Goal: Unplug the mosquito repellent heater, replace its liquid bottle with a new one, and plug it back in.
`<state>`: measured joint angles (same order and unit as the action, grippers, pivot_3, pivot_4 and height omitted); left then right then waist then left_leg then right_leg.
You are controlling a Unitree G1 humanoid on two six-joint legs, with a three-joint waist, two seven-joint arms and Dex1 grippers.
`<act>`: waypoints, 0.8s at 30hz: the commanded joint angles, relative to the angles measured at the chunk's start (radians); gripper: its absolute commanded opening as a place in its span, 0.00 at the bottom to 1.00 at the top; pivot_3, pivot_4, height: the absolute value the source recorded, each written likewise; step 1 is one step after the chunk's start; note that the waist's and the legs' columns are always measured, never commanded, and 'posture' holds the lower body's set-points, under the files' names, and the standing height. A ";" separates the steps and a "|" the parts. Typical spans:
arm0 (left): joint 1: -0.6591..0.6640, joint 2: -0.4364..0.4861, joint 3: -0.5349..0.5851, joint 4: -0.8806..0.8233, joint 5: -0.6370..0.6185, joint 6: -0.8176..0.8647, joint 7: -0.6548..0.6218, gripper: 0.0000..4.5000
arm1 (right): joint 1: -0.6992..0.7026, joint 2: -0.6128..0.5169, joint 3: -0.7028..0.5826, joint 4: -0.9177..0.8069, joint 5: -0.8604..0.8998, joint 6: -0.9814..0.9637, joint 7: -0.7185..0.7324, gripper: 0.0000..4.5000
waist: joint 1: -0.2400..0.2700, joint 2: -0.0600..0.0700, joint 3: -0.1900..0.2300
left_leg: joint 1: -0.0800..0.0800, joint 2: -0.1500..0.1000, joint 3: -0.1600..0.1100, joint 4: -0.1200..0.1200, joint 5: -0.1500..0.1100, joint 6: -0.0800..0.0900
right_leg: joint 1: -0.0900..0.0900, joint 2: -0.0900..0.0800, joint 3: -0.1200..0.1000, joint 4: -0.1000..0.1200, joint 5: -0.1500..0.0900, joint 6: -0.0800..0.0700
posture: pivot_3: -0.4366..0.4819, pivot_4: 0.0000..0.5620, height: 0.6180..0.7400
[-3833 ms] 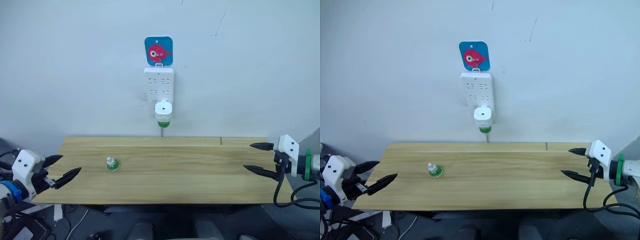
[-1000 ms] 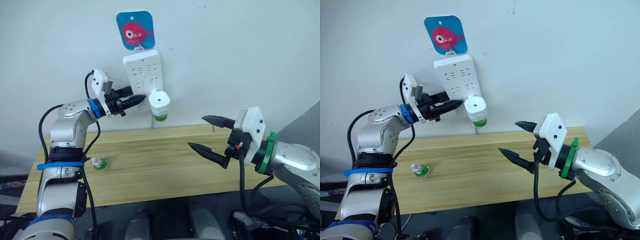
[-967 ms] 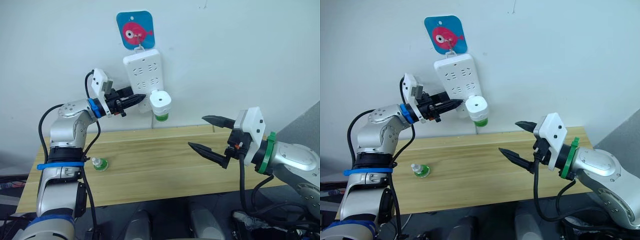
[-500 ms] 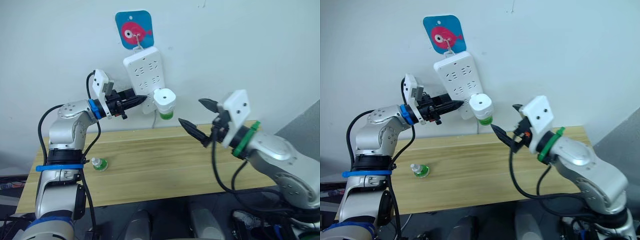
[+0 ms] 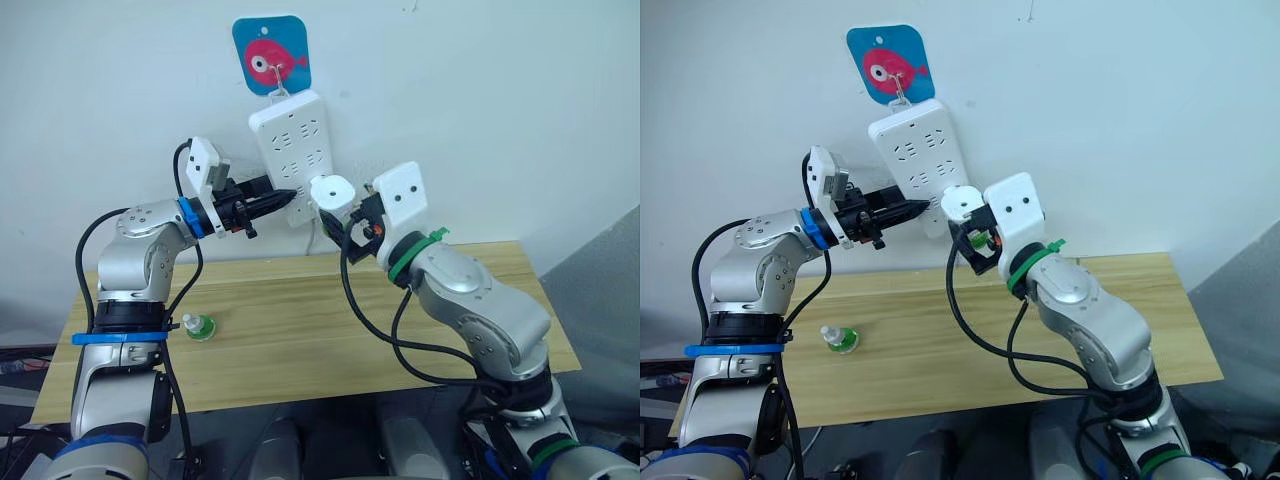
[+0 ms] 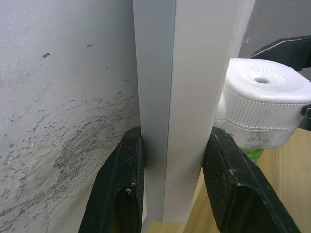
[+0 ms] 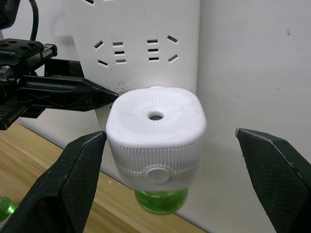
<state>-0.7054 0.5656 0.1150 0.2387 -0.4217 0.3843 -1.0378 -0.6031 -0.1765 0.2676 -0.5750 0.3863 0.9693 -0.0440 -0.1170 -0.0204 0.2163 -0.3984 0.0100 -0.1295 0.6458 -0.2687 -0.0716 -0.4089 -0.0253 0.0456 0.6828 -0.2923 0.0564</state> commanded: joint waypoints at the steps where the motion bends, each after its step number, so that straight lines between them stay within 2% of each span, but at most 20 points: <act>1: 0.003 0.001 -0.002 -0.037 -0.011 -0.002 -0.001 0.29 | -0.023 0.021 0.005 0.012 -0.034 -0.047 0.028 1.00 | -0.001 0.000 0.000 | 0.000 0.000 0.000 0.000 0.000 0.000 | 0.000 0.000 -0.001 0.000 0.000 0.000 | 0.28 0.35 0.88; 12: 0.005 0.007 0.002 -0.043 -0.010 0.002 0.001 0.29 | -0.058 0.085 -0.003 0.177 -0.101 -0.176 0.126 1.00 | -0.009 0.000 0.000 | -0.001 0.000 -0.002 0.000 0.002 -0.003 | 0.000 0.000 -0.002 0.001 0.000 0.000 | 0.29 0.34 0.88; 14: 0.005 0.008 0.001 -0.042 -0.009 0.002 0.000 0.29 | -0.066 0.090 -0.004 0.198 -0.118 -0.199 0.136 0.91 | -0.009 0.000 0.000 | 0.000 0.000 -0.002 0.000 0.002 -0.004 | 0.000 0.000 -0.002 0.001 0.000 0.000 | 0.29 0.34 0.88; 17: 0.005 0.009 0.001 -0.041 -0.008 0.004 0.002 0.29 | -0.071 0.092 0.000 0.213 -0.137 -0.215 0.152 0.69 | -0.010 0.000 0.000 | -0.001 -0.001 -0.003 0.000 0.002 -0.004 | 0.000 0.000 -0.003 0.002 0.000 0.000 | 0.29 0.34 0.88; 18: 0.004 0.008 0.001 -0.041 -0.007 0.004 0.004 0.29 | -0.070 0.093 0.002 0.215 -0.142 -0.215 0.158 0.66 | -0.010 0.000 0.000 | -0.001 -0.001 -0.003 0.000 0.002 -0.004 | 0.000 0.000 -0.002 0.002 0.000 0.000 | 0.29 0.34 0.88; 24: 0.003 0.009 -0.011 -0.015 0.034 -0.033 0.031 0.29 | -0.071 0.100 -0.006 0.155 -0.142 -0.166 0.175 0.66 | -0.012 0.000 0.000 | 0.000 -0.001 -0.003 0.001 0.003 -0.005 | 0.000 0.000 -0.003 0.004 0.000 0.000 | 0.29 0.34 0.88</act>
<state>-0.6996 0.5672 0.1166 0.2367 -0.4116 0.3772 -1.0221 -0.6498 -0.0831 0.2688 -0.3498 0.2437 0.7945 0.1218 -0.1287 -0.0203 0.2162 -0.3988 0.0090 -0.1330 0.6464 -0.2660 -0.0763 -0.4085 -0.0257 0.0429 0.6864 -0.2921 0.0560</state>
